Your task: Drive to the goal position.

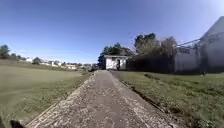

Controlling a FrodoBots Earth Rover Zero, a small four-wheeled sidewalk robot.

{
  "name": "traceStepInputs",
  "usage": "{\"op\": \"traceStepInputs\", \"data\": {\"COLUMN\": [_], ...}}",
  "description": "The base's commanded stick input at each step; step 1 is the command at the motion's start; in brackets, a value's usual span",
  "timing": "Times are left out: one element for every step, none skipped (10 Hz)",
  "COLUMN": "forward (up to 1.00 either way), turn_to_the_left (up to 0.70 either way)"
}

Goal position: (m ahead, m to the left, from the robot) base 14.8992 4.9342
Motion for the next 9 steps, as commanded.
{"op": "traceStepInputs", "data": {"forward": [0.5,0.5,0.5,0.5,0.5,0.5,0.5,0.5,0.5], "turn_to_the_left": [0.0,0.0,0.0,0.0,0.0,0.0,0.0,0.0,0.0]}}
